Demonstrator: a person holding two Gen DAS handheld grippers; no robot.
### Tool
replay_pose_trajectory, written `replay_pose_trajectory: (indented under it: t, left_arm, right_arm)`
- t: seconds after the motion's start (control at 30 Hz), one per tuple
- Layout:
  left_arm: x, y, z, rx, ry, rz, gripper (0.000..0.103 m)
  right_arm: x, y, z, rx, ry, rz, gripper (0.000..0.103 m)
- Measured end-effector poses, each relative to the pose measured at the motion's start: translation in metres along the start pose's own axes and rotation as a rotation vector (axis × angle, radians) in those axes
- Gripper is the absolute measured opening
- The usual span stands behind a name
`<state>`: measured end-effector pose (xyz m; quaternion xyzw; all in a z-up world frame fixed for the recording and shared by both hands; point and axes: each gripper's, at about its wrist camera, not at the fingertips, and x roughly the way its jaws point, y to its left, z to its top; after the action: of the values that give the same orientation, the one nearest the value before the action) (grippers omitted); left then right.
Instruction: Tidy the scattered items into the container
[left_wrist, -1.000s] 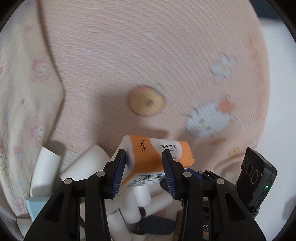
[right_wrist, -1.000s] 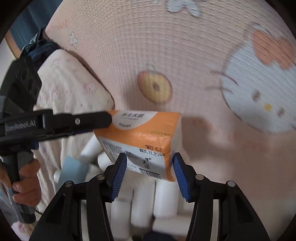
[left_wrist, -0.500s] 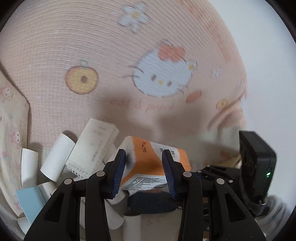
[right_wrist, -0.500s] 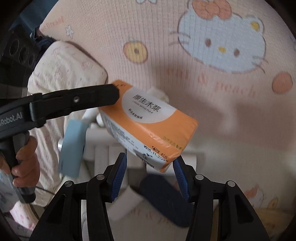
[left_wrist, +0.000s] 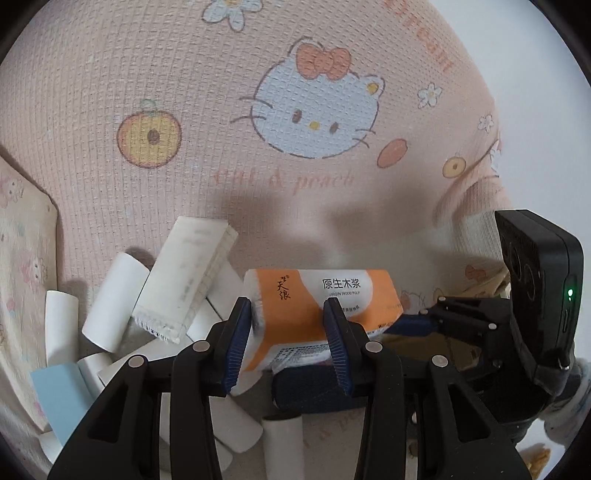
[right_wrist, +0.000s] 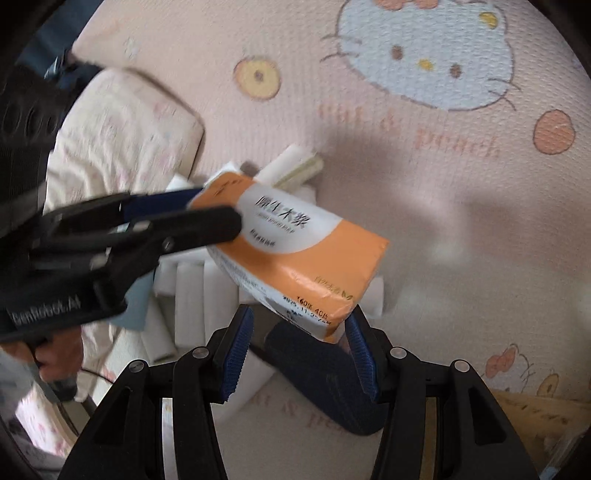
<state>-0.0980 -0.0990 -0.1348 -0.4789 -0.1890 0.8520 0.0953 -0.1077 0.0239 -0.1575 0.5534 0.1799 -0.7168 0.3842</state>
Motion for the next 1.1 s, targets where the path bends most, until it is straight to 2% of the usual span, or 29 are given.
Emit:
replay_pose_trajectory:
  t: [0.1, 0.23, 0.37, 0.57, 0.77, 0.9, 1.0, 1.1]
  left_arm:
    - [0.007, 0.005, -0.008, -0.001, 0.049, -0.012, 0.042]
    - [0.01, 0.013, -0.026, 0.004, 0.09, -0.02, 0.039]
    - [0.004, 0.017, -0.043, -0.008, 0.1, -0.058, 0.037]
    - [0.0, 0.021, -0.067, -0.024, 0.157, -0.069, 0.037]
    - [-0.007, 0.026, -0.09, -0.101, 0.195, -0.019, 0.037]
    - [-0.014, 0.03, -0.093, -0.143, 0.226, -0.027, 0.045]
    - [-0.022, 0.03, -0.086, -0.139, 0.196, -0.035, 0.05]
    - [-0.02, 0.031, -0.079, -0.141, 0.182, -0.014, 0.051]
  right_arm:
    - [0.004, -0.003, 0.001, -0.011, -0.005, -0.034, 0.049]
    - [0.015, -0.003, -0.014, -0.02, 0.057, 0.01, 0.049]
    - [0.023, 0.008, -0.025, -0.086, 0.102, -0.022, 0.049]
    - [0.026, 0.006, -0.034, -0.03, 0.17, 0.058, 0.05]
    - [0.016, 0.014, -0.048, -0.045, 0.198, 0.116, 0.051]
    - [0.008, 0.015, -0.052, -0.049, 0.213, 0.152, 0.056]
    - [0.005, 0.01, -0.052, -0.035, 0.202, 0.134, 0.057]
    - [0.01, 0.001, -0.049, 0.029, 0.214, 0.133, 0.057]
